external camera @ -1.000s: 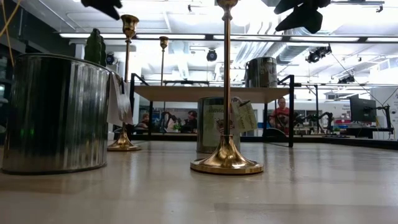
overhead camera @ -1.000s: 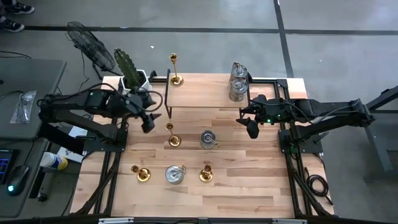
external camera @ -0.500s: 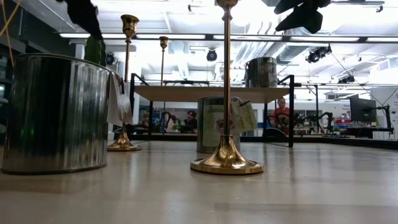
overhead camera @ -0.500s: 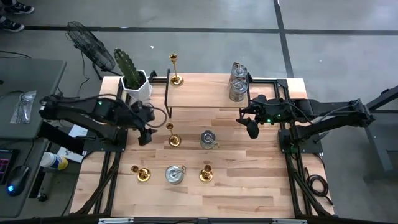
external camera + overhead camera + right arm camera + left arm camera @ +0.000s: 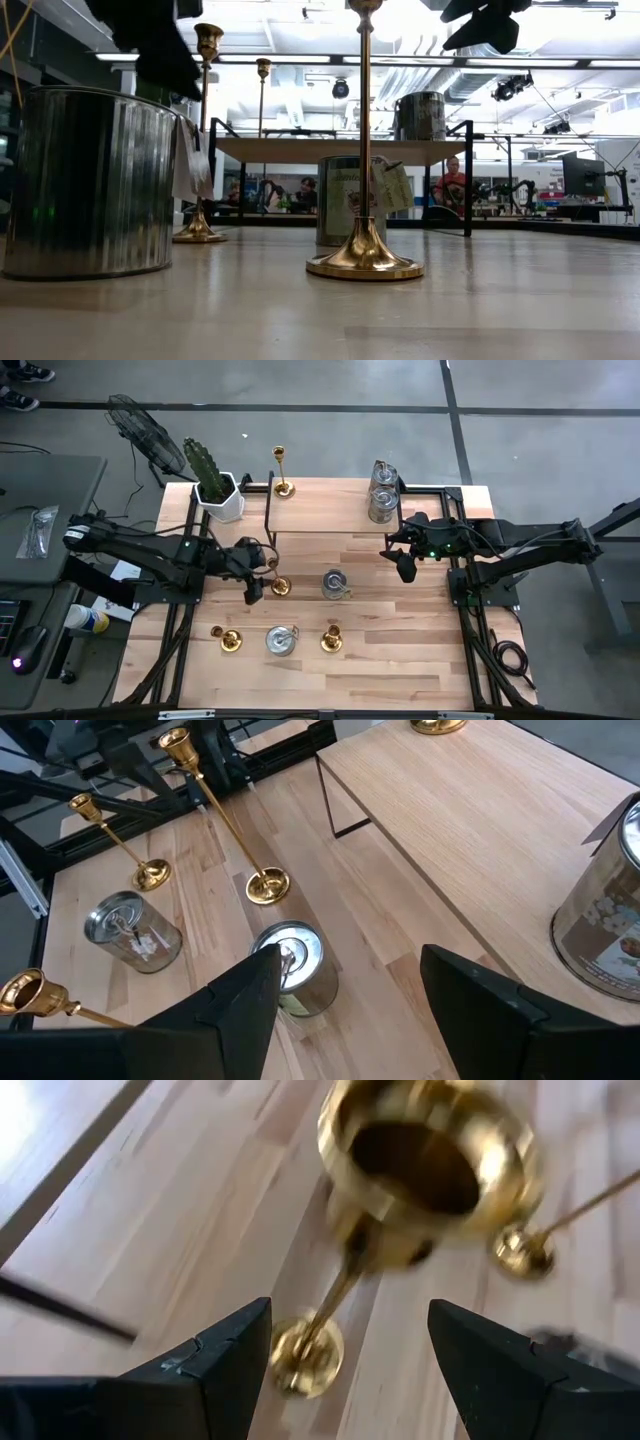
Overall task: Pick & Place candle stick holders
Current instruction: Align the gold candle holder with the other gold candle holder on the shelf
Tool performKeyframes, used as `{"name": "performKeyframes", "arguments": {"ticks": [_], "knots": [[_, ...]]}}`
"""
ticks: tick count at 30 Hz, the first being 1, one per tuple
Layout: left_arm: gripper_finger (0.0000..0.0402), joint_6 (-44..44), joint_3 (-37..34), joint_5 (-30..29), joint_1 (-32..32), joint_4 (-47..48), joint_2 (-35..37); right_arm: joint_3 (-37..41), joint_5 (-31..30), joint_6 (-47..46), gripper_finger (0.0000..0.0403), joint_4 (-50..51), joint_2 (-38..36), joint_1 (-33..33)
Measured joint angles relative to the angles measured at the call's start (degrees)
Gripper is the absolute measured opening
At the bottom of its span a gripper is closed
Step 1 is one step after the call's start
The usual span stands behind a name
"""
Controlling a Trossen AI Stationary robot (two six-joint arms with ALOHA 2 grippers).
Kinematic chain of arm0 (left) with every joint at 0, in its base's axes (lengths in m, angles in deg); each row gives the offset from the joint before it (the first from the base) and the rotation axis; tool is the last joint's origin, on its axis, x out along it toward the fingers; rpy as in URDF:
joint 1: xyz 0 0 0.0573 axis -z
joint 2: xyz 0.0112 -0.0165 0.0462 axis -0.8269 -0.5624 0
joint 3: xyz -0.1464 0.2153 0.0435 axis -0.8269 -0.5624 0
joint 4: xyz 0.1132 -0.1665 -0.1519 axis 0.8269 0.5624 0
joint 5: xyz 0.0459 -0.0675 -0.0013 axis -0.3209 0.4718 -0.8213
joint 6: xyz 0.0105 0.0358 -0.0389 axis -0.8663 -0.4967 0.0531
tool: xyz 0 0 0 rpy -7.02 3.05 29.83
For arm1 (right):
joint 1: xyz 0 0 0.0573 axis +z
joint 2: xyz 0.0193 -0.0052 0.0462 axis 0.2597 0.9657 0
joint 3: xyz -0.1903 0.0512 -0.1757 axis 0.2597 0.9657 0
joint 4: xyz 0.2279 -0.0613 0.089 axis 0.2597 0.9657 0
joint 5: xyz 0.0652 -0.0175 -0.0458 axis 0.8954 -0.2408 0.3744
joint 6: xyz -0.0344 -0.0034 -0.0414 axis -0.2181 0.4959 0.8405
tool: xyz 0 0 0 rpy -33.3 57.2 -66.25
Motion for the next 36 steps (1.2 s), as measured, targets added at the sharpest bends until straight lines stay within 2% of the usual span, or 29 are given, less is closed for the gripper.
{"name": "performKeyframes", "arguments": {"ticks": [5, 13, 25, 36], "knots": [[0.0264, -0.7, -3.3, -0.8, -0.1, -8.9, 0.0, 0.0, -0.2, 0.0, 0.0233, 0.0, 0.0, 0.0], [0.0256, -0.3, -3.6, -3.5, -0.1, -8.9, 0.0, 0.0, -0.3, 0.0, 0.0233, 0.0, 0.0, 0.0], [0.0149, 0.4, -3.6, -3.3, -0.1, -8.9, 0.0, 0.0, -0.3, 0.0, 0.0233, 0.0, 0.0, 0.0], [0.0093, 1.2, -3.6, -3.5, -0.1, -9.7, 0.0, 0.0, -0.3, -1.3, 0.0233, 0.0, 0.0, 0.0]]}}
